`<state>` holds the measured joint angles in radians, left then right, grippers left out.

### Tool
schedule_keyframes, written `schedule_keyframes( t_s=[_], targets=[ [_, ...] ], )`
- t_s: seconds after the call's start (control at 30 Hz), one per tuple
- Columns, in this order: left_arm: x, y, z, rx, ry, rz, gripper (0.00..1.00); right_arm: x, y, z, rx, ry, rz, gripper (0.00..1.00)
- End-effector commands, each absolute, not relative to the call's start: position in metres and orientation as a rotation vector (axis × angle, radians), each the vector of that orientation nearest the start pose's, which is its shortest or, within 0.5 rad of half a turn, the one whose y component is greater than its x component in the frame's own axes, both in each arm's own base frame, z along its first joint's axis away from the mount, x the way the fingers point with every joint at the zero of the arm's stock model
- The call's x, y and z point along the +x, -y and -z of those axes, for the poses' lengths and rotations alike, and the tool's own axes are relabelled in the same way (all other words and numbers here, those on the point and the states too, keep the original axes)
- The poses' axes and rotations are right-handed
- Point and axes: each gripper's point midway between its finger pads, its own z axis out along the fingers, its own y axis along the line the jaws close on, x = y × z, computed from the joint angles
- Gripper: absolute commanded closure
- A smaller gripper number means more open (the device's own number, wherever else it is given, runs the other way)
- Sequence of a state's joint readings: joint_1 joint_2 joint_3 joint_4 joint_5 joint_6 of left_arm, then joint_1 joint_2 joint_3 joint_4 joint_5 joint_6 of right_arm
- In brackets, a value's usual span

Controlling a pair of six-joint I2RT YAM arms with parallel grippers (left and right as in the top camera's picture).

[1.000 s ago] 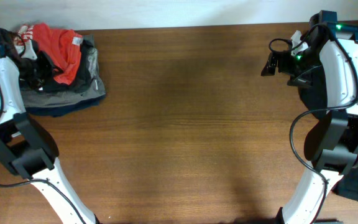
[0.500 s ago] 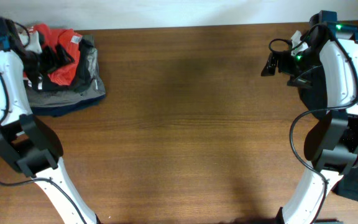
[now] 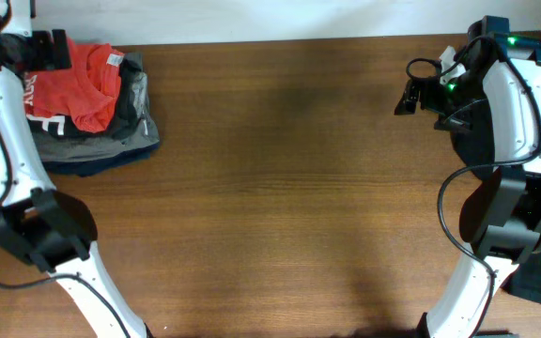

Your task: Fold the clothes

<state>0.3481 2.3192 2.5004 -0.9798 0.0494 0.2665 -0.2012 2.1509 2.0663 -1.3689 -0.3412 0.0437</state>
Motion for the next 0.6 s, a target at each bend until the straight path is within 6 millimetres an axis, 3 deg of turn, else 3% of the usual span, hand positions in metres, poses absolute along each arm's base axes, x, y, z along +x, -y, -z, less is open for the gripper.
schedule_keyframes(
  t_s=[0.0, 0.2, 0.57],
  targets=[
    [0.578, -0.224, -0.184, -0.089, -2.446, -0.356, 0.01, 0.447, 0.029, -0.154, 0.295, -2.906, -0.486, 0.01],
    [0.59, -0.228, -0.13, -0.12, -2.5, -0.327, 0.01, 0.447, 0.029, -0.154, 0.295, -2.906, -0.486, 0.01],
    [0.561, -0.217, 0.002, -0.228, -2.78, -0.21, 0.01, 0.448, 0.03, -0.153, 0.293, -2.904, -0.485, 0.01]
  ],
)
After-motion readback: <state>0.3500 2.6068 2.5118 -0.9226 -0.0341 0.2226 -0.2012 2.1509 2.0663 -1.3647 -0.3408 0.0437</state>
